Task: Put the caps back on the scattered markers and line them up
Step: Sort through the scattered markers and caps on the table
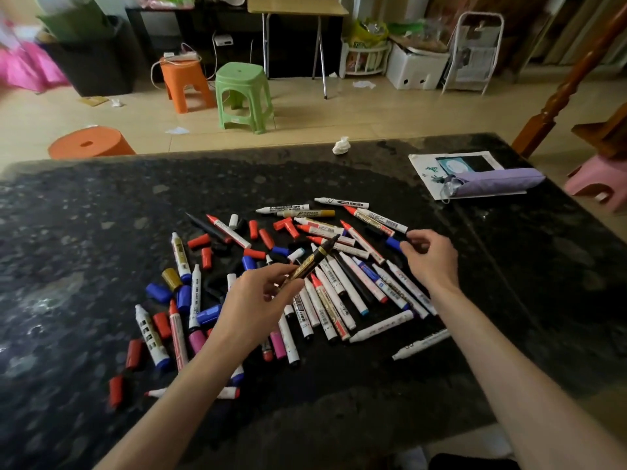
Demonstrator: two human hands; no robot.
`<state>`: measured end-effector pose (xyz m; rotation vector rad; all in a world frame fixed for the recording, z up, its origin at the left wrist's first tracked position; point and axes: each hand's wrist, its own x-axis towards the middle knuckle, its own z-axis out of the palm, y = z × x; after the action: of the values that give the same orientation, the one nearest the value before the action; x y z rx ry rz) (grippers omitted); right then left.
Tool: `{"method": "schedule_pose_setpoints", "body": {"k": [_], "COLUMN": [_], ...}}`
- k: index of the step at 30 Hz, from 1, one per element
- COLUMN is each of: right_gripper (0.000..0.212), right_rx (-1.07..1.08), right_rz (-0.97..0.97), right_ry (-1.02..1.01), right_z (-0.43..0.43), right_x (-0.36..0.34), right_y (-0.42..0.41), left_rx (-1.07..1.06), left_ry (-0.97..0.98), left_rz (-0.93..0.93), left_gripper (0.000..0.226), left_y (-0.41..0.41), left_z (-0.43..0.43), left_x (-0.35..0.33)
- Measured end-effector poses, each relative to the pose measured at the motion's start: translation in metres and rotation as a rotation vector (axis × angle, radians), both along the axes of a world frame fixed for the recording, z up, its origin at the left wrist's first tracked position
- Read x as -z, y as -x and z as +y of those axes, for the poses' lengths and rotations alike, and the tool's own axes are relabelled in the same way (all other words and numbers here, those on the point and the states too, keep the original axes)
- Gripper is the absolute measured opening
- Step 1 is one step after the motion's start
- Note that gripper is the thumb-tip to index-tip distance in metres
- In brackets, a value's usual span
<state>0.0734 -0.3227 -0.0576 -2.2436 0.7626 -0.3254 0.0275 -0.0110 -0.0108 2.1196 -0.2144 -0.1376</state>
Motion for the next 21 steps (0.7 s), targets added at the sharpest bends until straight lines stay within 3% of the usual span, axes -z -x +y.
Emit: {"method": "schedule_pose_setpoints", "body": {"k": [10, 13, 15, 18, 21], "right_gripper": [0.026, 0.022, 0.017, 0.013, 0.017], "right_rx": [0.037, 0.001, -0.104, -0.295, -0.355], "right_rz": [0.199, 0.148, 0.047, -0.062, -0.154], "right_ry": [0.174, 0.181, 0.092, -0.233, -0.372], "right_z": [0.007, 0.010, 0.017, 0.043, 0.065], "right_x": [0.001, -0.011, -0.025, -0.051, -0.064], "right_y": [-0.016, -0.009, -0.001, 0.024, 0.052], "left_rx": [-0.018, -0.011, -0.001, 0.027, 0.042], "left_ry": [0.003, -0.010, -0.008, -0.003, 0.001], "left_rz": [-0.035, -0.043, -0.039, -0.028, -0.031], "left_gripper": [0.026, 0.027, 0.027, 0.027, 0.025], "left_y": [-0.007, -0.008, -0.009, -0.009, -0.009], "left_z": [0.016, 0.019, 0.021, 0.024, 0.026], "left_x": [-0.004, -0.003, -0.002, -0.002, -0.002]}}
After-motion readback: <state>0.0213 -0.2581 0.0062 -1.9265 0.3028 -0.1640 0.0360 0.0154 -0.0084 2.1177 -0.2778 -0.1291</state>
